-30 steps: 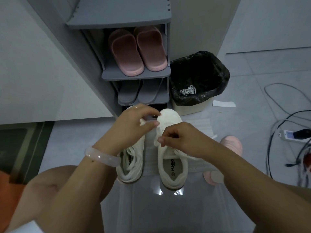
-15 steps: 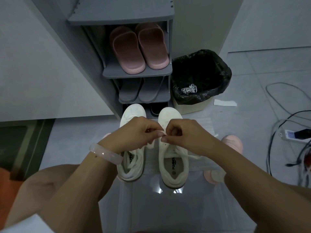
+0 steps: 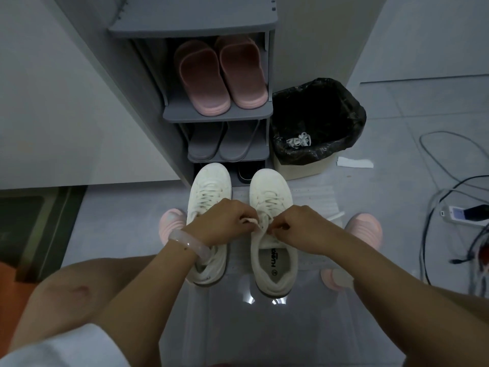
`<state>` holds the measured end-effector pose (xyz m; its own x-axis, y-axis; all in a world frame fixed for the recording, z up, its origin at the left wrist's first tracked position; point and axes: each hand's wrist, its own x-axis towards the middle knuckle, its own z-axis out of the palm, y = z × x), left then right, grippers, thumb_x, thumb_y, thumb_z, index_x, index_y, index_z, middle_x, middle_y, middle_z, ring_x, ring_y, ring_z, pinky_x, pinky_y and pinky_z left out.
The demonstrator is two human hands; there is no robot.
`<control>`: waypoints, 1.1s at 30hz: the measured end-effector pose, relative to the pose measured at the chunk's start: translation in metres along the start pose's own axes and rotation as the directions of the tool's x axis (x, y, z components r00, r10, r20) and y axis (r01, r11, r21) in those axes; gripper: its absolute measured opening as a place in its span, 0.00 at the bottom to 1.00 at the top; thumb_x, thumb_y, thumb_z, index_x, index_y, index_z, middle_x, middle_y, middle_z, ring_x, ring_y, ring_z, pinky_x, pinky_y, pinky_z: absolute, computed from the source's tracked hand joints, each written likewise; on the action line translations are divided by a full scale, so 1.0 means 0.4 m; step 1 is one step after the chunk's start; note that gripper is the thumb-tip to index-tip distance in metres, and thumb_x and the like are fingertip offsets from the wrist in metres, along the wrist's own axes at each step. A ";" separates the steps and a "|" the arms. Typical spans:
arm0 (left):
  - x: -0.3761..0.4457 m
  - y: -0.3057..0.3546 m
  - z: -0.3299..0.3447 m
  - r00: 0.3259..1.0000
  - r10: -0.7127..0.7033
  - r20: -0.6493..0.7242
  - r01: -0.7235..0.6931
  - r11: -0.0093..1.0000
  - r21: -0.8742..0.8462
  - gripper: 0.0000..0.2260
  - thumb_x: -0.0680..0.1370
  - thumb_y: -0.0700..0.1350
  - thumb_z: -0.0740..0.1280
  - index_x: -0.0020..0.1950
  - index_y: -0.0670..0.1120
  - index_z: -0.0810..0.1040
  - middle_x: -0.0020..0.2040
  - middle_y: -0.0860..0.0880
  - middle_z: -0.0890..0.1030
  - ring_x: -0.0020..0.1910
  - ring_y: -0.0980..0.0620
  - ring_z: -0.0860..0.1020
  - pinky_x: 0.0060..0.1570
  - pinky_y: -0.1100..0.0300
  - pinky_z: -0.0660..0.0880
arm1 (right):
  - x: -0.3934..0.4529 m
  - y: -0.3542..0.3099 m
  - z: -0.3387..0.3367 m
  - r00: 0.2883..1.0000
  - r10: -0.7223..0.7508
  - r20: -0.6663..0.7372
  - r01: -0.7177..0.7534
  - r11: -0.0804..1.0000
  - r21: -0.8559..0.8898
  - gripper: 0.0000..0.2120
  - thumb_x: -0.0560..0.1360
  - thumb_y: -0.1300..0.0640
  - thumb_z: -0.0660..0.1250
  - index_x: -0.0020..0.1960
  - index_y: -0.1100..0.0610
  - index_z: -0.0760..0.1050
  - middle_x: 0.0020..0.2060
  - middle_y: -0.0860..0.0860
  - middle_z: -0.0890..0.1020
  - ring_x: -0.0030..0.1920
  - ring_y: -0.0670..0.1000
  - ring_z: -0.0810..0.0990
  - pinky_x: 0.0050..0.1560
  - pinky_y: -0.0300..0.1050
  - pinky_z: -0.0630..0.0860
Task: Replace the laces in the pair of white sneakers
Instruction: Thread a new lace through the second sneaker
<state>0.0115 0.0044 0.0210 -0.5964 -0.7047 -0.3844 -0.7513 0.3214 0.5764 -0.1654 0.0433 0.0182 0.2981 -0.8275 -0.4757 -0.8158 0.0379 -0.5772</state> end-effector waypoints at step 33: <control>-0.007 0.011 0.001 0.980 0.022 -0.199 -0.004 0.996 0.090 0.07 0.74 0.43 0.66 0.50 0.47 0.82 0.47 0.52 0.83 0.47 0.53 0.79 0.49 0.54 0.75 | -0.007 -0.004 0.014 1.000 -0.024 -0.019 0.025 0.999 0.028 0.14 0.77 0.60 0.57 0.54 0.56 0.81 0.41 0.52 0.81 0.37 0.48 0.73 0.39 0.43 0.70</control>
<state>0.0095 0.0079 0.0245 -0.5444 -0.8095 -0.2201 -0.7715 0.3801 0.5102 -0.1623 0.0487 0.0168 0.3083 -0.8387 -0.4490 -0.7942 0.0329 -0.6068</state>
